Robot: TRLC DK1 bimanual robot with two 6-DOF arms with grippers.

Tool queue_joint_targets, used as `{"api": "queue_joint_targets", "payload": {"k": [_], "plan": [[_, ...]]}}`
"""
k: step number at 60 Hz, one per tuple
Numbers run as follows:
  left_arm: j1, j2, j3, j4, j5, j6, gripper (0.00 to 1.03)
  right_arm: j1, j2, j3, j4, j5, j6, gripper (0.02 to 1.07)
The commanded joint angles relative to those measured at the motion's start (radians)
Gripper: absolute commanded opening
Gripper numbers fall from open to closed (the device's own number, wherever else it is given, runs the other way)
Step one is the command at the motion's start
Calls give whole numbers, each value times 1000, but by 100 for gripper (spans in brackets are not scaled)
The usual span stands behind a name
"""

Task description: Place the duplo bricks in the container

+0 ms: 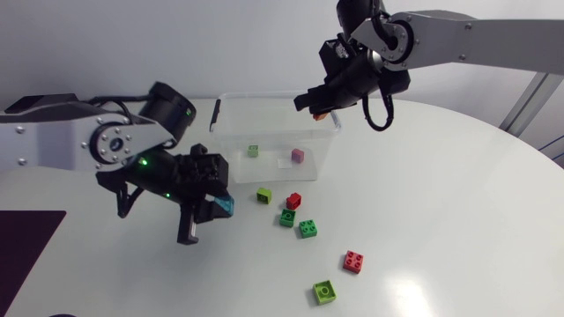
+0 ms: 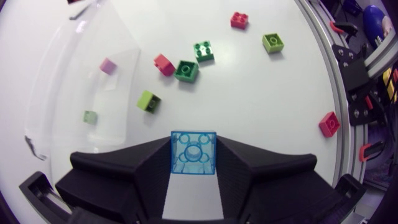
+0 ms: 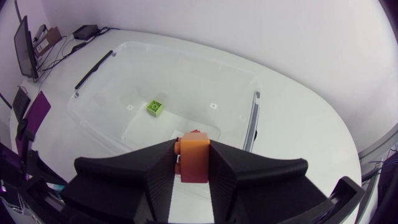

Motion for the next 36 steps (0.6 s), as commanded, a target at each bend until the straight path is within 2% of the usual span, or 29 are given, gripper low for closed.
{"api": "queue_joint_targets", "payload": {"k": [1, 2, 7, 12, 24, 36], "plan": [[16, -49, 73, -17, 13, -46, 28, 4, 59, 42, 7, 11, -4, 40], [19, -54, 92, -17, 16, -58, 28, 5, 68, 50, 7, 16, -7, 50], [33, -55, 154, -1, 19, -97, 28, 5, 82, 65, 4, 33, -15, 73], [53, -48, 194, 78, 23, -169, 29, 5, 61, 60, 0, 36, -21, 84], [93, 54, 273, 281, 23, -336, 29, -4, -63, -30, -9, 34, -36, 86], [113, 233, 415, 371, -3, -462, 30, 4, -271, -259, -20, -4, -81, 86]]}}
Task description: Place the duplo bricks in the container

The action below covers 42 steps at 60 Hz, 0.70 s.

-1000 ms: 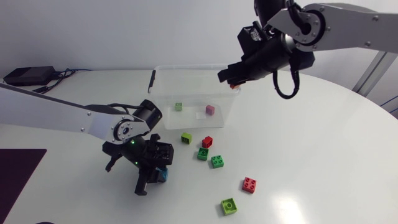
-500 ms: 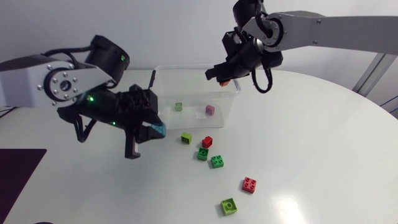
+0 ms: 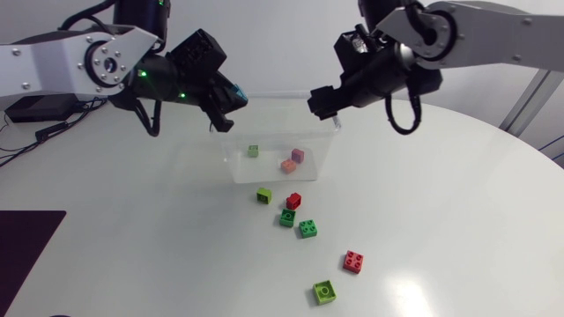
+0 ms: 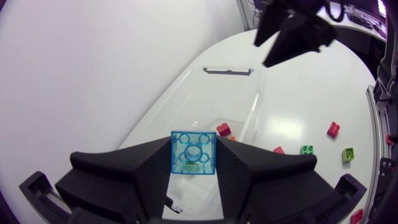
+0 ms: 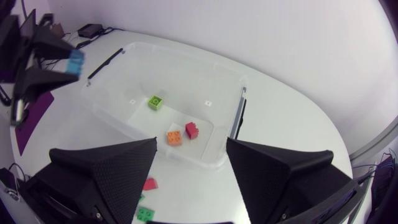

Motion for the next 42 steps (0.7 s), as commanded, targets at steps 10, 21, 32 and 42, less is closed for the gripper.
{"api": "queue_joint_targets", "payload": {"k": [10, 21, 32, 42], "plan": [[19, 215, 158, 57, -56, -98, 30, 40, -250, -366, -24, -70, -123, 86], [21, 336, 256, 82, -119, -114, 50, 47, -319, -558, -21, -129, -198, 86], [21, 414, 334, 68, -149, -117, 88, 24, -310, -658, -14, -166, -255, 86], [29, 396, 383, 24, -162, -137, 98, 2, -279, -701, -12, -201, -315, 86]]}}
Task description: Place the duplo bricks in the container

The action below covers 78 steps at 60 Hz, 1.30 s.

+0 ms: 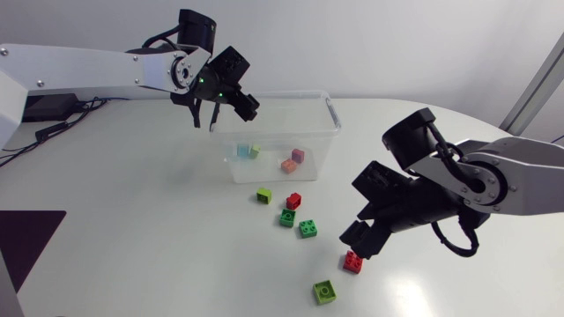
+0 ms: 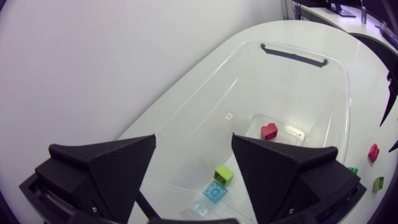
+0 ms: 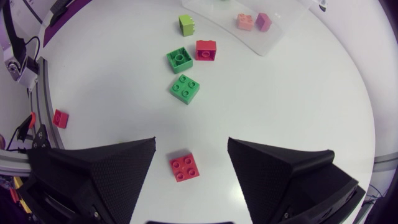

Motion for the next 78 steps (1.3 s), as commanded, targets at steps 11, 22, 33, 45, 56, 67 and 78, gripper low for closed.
{"api": "queue_joint_targets", "payload": {"k": [11, 22, 33, 45, 56, 67, 78], "plan": [[0, -171, 9, -211, 106, 41, 98, -21, 63, -69, -4, -28, -103, 86], [-35, -398, -155, -400, 175, 234, 98, -23, 120, -99, 16, -29, -133, 86], [-64, -587, -347, -567, 187, 413, 98, -23, 153, -115, 36, -25, -146, 86], [-104, -704, -568, -682, 186, 585, 98, -15, 192, -127, 54, -5, -149, 85], [-201, -742, -733, -682, 144, 647, 98, -7, 236, -124, 76, -3, -147, 60], [-349, -783, -915, -625, 71, 685, 98, 13, 254, -121, 76, -6, -137, 19], [-458, -786, -984, -587, 45, 694, 98, 32, 167, -104, 22, -6, -107, 17]]}}
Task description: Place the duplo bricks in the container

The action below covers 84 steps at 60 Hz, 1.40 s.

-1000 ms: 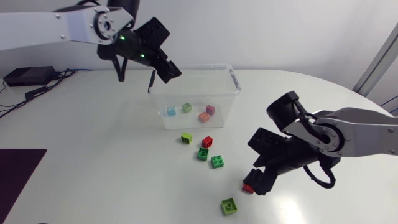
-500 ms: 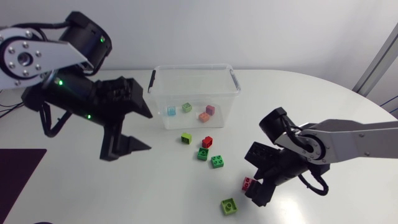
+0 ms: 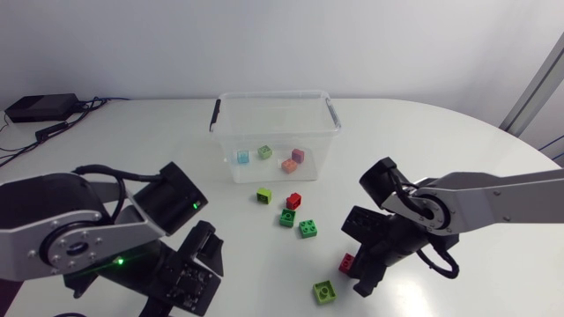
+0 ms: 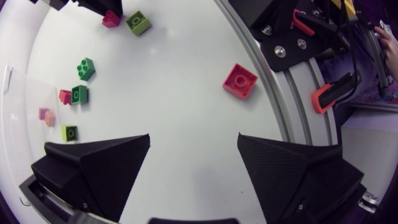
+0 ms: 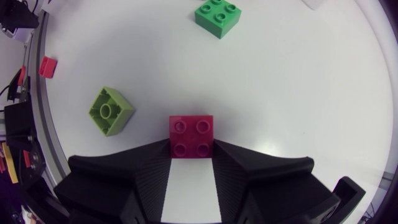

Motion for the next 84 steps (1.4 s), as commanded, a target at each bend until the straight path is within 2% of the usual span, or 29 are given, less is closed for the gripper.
{"api": "queue_joint_targets", "payload": {"k": [1, 21, 47, 59, 65, 70, 76, 78, 84], "plan": [[-39, -11, -30, 14, -8, 36, 98, 16, -45, 3, -31, -2, 18, 17], [-165, 124, -50, 85, -10, 36, 97, 66, -177, 79, -146, -8, 78, 18], [-246, 201, -44, 112, 59, 13, 96, 77, -295, 164, -252, -18, 102, 17], [-252, 239, -41, 143, 76, 6, 93, 74, -335, 177, -283, -23, 108, 18], [-265, 248, -47, 161, 85, -6, 86, 68, -355, 187, -295, -23, 110, 18], [-271, 256, -49, 167, 98, -10, 77, 65, -364, 194, -307, -23, 110, 18], [-274, 256, -55, 187, 110, -11, 50, 65, -373, 210, -320, -23, 110, 18], [-275, 258, -56, 192, 116, -11, 35, 65, -376, 222, -321, -23, 114, 18], [-275, 276, -59, 197, 116, -13, 32, 54, -378, 268, -324, -25, 124, 18]]}}
